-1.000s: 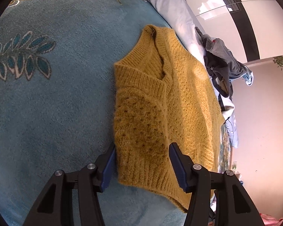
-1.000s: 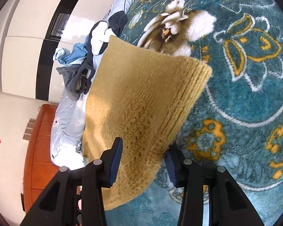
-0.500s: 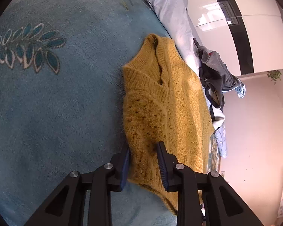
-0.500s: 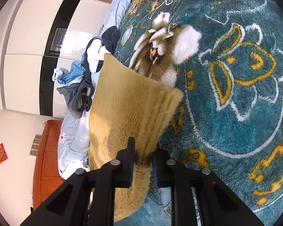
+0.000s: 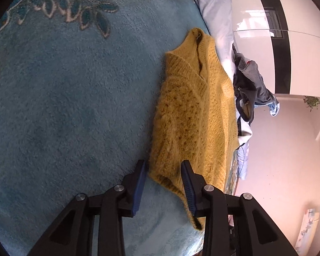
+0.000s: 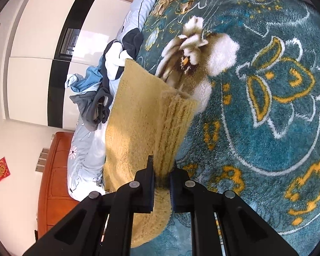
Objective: Fold clothes
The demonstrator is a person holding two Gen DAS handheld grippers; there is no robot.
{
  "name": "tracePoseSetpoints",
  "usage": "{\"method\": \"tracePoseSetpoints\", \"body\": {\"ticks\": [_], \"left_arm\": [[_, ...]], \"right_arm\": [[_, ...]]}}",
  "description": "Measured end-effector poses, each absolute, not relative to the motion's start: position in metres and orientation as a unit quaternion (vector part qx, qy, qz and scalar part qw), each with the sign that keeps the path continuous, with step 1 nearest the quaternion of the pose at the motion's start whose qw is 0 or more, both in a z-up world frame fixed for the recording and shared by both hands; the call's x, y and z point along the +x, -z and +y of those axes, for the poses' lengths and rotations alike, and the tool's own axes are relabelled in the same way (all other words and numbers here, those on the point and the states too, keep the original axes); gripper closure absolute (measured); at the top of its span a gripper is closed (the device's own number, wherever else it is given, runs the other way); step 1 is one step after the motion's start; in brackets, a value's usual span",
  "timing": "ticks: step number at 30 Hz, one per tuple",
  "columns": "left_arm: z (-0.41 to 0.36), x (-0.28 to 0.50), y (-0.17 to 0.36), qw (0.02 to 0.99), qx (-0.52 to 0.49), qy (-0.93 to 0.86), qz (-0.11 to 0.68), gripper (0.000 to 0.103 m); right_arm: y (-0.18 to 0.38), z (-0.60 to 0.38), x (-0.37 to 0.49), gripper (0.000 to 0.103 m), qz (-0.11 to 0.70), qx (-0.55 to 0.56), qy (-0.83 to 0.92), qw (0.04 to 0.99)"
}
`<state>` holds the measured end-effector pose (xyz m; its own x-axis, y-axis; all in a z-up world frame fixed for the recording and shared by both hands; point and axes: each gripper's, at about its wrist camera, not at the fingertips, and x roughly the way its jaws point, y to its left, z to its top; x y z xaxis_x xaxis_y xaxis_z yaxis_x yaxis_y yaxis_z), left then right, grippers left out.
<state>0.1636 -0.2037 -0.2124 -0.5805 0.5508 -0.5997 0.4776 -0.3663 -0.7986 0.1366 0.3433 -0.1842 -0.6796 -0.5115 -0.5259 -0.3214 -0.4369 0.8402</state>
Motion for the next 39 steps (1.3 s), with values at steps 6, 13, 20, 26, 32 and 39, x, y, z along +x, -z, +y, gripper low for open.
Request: {"method": "tracePoseSetpoints", "body": {"ticks": [6, 13, 20, 26, 32, 39], "left_arm": [[-0.207, 0.152, 0.211, 0.030, -0.438, -0.698, -0.566, 0.065], [-0.214, 0.155, 0.206, 0.019, -0.422, -0.706, -0.569, 0.067], [-0.216, 0.159, 0.193, -0.015, -0.447, -0.732, -0.515, 0.091], [-0.216, 0.170, 0.168, -0.014, -0.448, -0.756, -0.477, 0.093], [-0.213, 0.186, 0.143, -0.003, -0.449, -0.771, -0.452, 0.093], [-0.212, 0.232, 0.118, 0.029, -0.450, -0.765, -0.459, 0.093]], "right_arm": [[0.187, 0.344, 0.136, 0.091, -0.527, 0.403, 0.746, 0.062], [0.186, 0.344, 0.127, 0.091, -0.525, 0.404, 0.746, 0.067], [0.171, 0.336, 0.123, 0.092, -0.480, 0.415, 0.770, 0.058], [0.155, 0.335, 0.141, 0.094, -0.455, 0.404, 0.791, 0.061], [0.147, 0.334, 0.166, 0.094, -0.457, 0.391, 0.796, 0.071], [0.124, 0.345, 0.226, 0.094, -0.463, 0.372, 0.800, 0.087]]}}
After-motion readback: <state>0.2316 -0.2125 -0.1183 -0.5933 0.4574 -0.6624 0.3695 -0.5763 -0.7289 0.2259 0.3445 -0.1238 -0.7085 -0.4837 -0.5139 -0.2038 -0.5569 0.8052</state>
